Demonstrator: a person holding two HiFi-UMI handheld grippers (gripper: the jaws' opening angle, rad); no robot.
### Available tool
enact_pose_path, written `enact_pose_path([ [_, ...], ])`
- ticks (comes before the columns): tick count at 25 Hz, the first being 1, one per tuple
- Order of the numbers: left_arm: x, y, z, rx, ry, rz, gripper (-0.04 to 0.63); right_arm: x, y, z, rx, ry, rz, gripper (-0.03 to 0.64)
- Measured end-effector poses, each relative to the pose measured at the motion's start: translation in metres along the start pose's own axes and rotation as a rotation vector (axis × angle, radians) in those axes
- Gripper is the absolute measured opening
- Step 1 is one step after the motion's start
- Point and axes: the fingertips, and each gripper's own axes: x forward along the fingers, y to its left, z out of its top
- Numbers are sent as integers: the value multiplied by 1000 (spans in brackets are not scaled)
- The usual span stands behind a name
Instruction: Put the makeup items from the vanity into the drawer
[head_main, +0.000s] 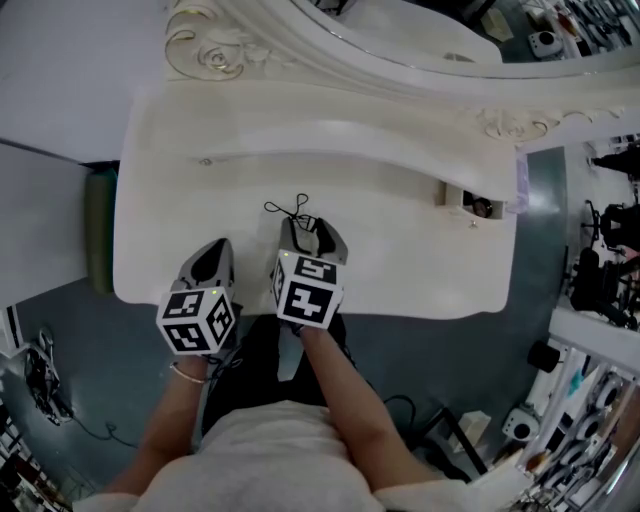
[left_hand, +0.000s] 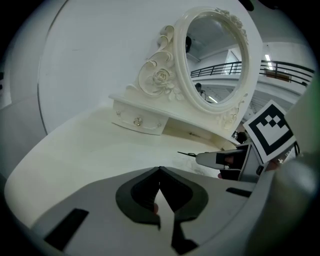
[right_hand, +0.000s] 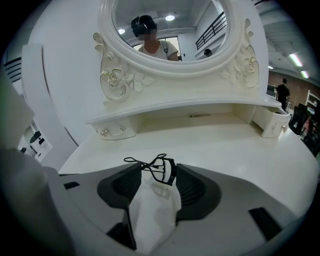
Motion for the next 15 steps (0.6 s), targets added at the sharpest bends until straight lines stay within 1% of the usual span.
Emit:
enact_pose_path([
  [6, 0, -14, 8, 23, -14, -12, 3, -13, -12, 9, 15, -28, 2, 222],
  [11, 5, -29, 13, 39, -22, -35, 3, -23, -26, 15, 23, -49, -13, 221],
  [15, 10, -44, 16, 30, -19, -64, 3, -33, -42, 21, 32, -65, -31, 221],
])
